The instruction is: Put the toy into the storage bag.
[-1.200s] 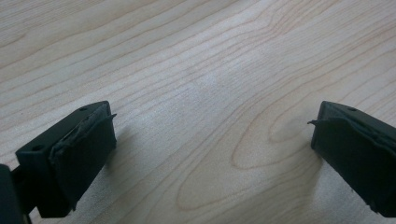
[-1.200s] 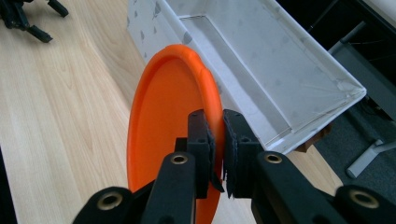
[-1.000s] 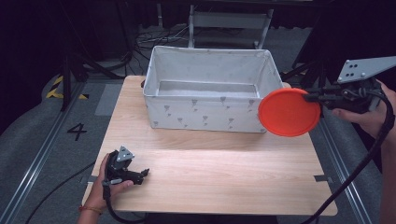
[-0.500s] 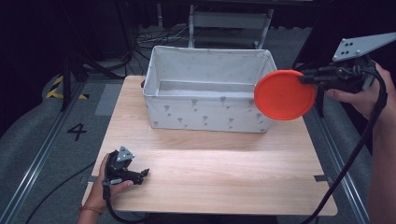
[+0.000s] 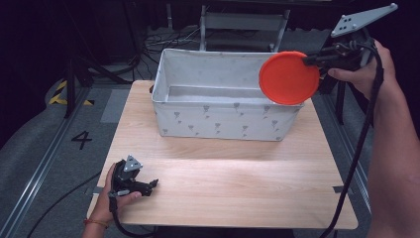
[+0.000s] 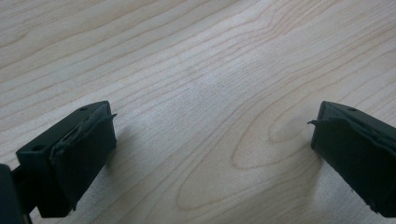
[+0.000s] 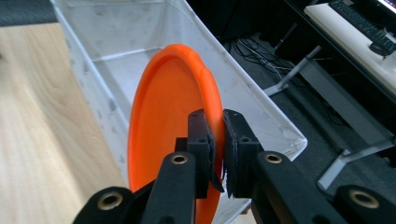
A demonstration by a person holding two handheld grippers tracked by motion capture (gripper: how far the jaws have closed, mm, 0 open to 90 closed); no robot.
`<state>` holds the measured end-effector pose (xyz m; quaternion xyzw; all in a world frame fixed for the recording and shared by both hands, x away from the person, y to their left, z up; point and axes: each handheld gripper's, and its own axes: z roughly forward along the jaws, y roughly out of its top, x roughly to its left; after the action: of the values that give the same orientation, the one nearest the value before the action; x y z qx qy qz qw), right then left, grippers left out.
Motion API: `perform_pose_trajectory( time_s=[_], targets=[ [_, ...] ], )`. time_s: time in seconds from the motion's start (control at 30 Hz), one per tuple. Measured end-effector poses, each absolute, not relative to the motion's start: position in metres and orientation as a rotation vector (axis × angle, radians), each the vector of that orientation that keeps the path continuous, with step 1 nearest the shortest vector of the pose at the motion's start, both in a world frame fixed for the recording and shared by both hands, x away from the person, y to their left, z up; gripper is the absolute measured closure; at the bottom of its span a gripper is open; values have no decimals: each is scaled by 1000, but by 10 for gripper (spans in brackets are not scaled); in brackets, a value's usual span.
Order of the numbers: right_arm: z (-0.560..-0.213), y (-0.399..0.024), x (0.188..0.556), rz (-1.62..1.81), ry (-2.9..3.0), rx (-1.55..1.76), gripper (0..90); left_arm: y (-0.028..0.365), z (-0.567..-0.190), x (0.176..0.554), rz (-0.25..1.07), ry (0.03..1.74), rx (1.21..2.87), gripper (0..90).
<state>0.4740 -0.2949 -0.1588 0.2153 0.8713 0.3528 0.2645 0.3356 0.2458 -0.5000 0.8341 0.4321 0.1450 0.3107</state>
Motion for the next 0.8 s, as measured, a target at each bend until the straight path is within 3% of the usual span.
perform_pose_trajectory(
  time_s=[0.53,0.8],
  targets=[
    [-189,-283,531,887,2413,567,826,246,-500,336,385,1143,2201,3],
    [-222,-270,554,814,2520,535,826,246,-500,335,382,1145,2198,4]
  ],
)
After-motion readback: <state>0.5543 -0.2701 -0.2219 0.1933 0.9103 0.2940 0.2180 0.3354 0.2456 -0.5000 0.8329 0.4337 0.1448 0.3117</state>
